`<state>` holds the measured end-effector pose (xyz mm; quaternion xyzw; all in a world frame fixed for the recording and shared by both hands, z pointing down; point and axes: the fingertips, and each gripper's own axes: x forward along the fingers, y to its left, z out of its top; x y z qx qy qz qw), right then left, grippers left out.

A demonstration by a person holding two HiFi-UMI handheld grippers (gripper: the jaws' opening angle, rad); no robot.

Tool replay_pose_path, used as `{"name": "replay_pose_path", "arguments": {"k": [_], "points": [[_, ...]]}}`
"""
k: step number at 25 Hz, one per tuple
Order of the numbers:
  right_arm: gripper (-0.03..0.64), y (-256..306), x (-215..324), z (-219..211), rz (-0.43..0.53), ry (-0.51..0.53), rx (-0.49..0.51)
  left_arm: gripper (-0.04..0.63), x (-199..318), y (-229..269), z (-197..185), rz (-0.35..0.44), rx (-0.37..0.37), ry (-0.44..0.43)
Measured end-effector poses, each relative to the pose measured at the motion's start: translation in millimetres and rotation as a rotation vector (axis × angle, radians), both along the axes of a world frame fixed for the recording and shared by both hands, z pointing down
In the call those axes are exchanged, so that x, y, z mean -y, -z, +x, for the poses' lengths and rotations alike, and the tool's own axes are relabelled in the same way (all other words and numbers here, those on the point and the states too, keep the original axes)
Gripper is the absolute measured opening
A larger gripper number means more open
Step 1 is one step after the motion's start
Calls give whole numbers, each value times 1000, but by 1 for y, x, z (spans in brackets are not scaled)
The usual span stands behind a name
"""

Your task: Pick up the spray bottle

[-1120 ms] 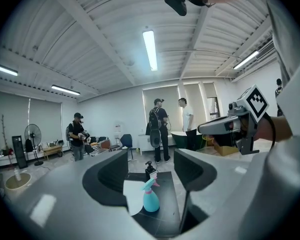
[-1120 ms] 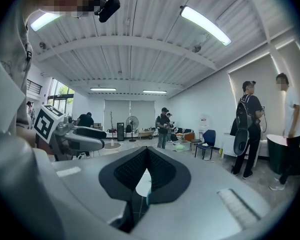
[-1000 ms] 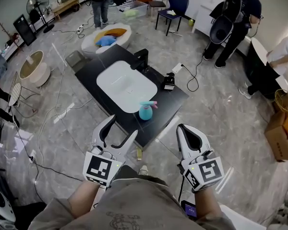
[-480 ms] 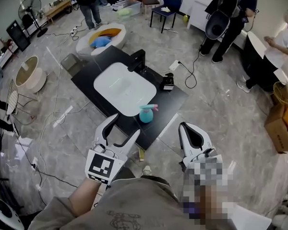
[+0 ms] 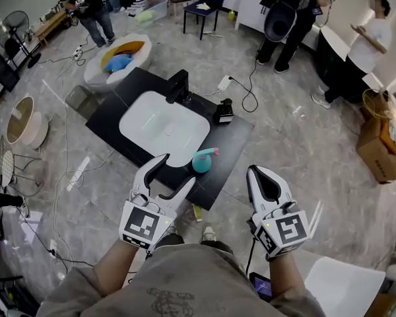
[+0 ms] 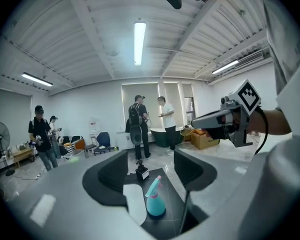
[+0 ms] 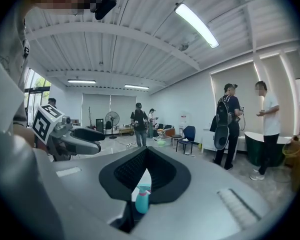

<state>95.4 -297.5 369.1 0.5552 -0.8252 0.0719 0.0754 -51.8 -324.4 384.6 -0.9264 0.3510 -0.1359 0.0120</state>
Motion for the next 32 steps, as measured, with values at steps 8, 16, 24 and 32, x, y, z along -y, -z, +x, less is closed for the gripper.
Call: {"name": "replay_pose_path", "arguments": {"k": [8,16,24,32], "points": [[29,-6,7,-12,-20,-118,-8,278,20,-11,4,-16,-8,-166],[29,-30,11,-12,-81,-206,-18,276,37,-44,15,-51,45,-278],[29,-61,18,-9,-143,-232,-7,276,54,-95,36,-111,125,-328],[29,-108,17,7,-241,-276,14,278,59,-149,56,-183,214,-359]]}}
